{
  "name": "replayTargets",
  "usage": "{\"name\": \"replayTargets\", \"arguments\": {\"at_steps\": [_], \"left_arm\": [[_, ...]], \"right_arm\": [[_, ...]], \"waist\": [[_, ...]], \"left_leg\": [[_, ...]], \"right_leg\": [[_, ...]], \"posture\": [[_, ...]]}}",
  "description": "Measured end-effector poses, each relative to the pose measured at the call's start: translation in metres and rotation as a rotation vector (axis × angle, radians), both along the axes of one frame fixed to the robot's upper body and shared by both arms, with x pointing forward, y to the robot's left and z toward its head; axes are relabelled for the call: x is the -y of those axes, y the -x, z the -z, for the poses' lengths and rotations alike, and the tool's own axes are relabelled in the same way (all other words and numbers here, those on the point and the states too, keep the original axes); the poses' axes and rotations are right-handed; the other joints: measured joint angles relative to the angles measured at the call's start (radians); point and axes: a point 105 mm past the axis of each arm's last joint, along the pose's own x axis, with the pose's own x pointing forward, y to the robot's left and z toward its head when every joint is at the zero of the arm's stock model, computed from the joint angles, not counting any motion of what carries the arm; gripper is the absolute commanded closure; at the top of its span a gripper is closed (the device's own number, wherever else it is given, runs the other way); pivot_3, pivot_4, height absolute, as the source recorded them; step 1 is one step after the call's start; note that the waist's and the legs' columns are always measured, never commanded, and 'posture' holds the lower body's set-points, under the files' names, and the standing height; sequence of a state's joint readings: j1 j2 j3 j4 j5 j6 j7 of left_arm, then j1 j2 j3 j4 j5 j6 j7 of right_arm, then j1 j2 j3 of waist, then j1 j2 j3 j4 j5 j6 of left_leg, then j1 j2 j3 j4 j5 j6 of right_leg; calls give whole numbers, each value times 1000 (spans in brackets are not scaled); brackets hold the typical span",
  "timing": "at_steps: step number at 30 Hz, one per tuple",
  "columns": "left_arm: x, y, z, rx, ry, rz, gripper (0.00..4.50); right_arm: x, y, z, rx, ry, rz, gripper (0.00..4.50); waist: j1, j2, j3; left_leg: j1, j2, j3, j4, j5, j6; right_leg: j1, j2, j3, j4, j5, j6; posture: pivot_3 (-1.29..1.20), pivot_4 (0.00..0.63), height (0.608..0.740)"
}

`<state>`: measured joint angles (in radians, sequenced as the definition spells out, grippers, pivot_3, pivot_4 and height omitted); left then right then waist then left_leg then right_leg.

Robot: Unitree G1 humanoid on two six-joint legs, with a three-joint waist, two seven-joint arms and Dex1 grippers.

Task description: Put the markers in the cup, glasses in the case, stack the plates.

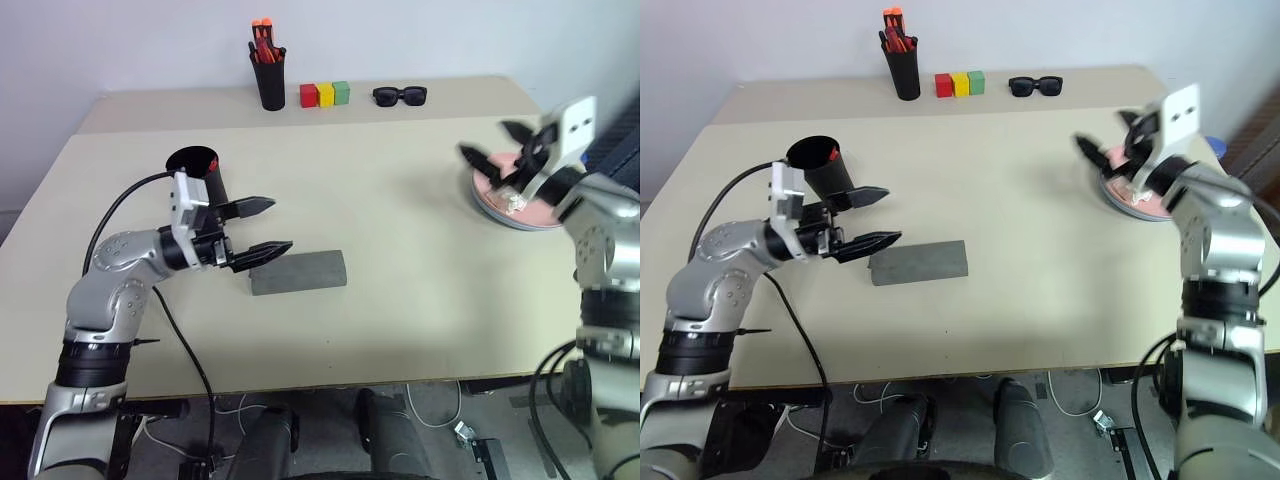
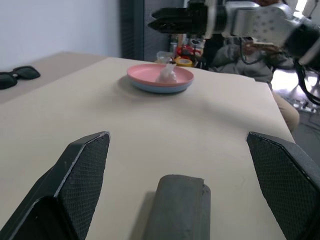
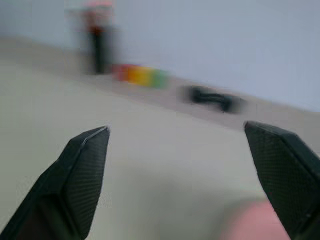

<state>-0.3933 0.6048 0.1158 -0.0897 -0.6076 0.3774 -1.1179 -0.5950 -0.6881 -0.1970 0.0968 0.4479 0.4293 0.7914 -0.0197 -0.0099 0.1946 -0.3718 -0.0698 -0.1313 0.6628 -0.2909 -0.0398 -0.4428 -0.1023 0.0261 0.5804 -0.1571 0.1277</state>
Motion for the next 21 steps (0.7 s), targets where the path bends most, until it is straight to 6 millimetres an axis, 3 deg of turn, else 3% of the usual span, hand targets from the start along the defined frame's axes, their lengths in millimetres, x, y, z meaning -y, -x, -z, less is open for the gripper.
{"name": "replayTargets", "arguments": {"at_steps": [4,8,11,21], "left_arm": [[-10,12,8,-21,-13,-28,0],[-30,28,22,-72,-38,-80,0],[-36,35,29,-95,-47,-101,0],[-50,47,42,-133,-69,-139,0]], "right_arm": [[-51,47,17,-82,8,-339,138],[-75,88,41,-126,103,-538,138],[-77,95,53,-163,155,-580,138],[-75,105,43,-261,104,-670,55]], "waist": [[6,0,0],[6,0,0],[7,0,0],[11,0,0]], "left_leg": [[0,0,0,1,0,0],[0,0,0,1,0,0],[1,0,1,1,0,0],[0,1,1,1,0,0]], "right_leg": [[0,0,0,0,0,0],[1,0,0,0,0,0],[1,0,0,0,-1,0],[1,0,0,-1,-2,-2]], "posture": [[0,150,740],[0,150,740],[0,150,740],[0,150,740]]}}
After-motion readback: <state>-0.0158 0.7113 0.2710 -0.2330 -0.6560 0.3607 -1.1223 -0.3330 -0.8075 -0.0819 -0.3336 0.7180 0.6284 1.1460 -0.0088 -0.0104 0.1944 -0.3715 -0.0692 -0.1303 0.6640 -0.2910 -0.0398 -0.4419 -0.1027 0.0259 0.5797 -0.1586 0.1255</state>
